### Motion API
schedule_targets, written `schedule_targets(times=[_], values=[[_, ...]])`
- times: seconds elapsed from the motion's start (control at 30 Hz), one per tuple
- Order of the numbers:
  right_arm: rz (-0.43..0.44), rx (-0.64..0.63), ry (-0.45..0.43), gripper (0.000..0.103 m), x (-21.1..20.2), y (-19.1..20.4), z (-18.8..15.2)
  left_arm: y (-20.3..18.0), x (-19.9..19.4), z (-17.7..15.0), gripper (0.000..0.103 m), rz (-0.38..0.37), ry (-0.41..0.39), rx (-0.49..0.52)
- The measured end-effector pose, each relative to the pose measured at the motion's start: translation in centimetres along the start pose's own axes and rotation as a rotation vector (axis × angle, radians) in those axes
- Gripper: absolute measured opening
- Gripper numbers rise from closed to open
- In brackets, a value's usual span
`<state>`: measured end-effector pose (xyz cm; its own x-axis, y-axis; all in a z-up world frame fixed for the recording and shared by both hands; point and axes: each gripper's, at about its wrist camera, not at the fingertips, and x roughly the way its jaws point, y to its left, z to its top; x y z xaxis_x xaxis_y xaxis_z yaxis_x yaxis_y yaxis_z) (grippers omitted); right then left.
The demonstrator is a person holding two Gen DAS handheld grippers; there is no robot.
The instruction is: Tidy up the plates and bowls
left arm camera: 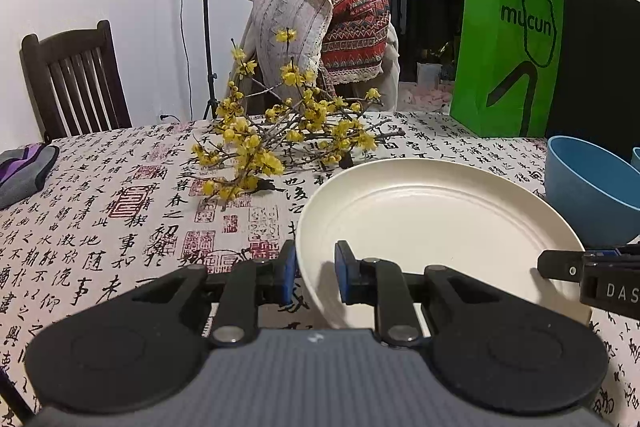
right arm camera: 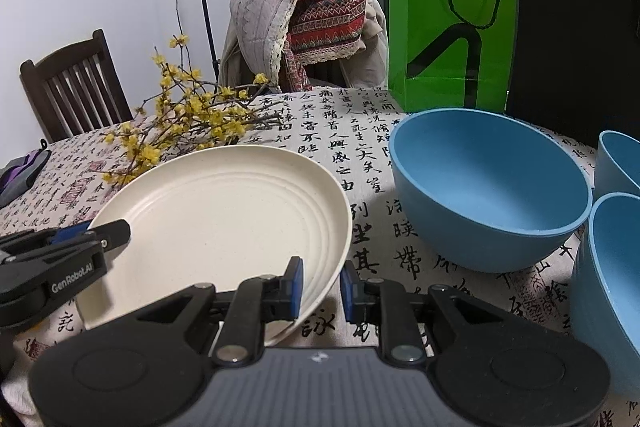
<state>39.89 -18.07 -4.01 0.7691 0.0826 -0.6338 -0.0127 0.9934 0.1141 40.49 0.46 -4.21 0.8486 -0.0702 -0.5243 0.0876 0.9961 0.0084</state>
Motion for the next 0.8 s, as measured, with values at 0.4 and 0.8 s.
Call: schedule_targets(times=[0.4,0.8], values=[[-0.003,-0.017,-0.033,0.019,-1.4,0.5,0.3,0.1,-1.3,0.7,0.021,0.007,-0.037,-0.003],[0.004,-0.02,-0.075,0.019,-3.9,0.7,0.4,-0.1,-4.1,1.2,0.021,0.024,-0.083,0.009]])
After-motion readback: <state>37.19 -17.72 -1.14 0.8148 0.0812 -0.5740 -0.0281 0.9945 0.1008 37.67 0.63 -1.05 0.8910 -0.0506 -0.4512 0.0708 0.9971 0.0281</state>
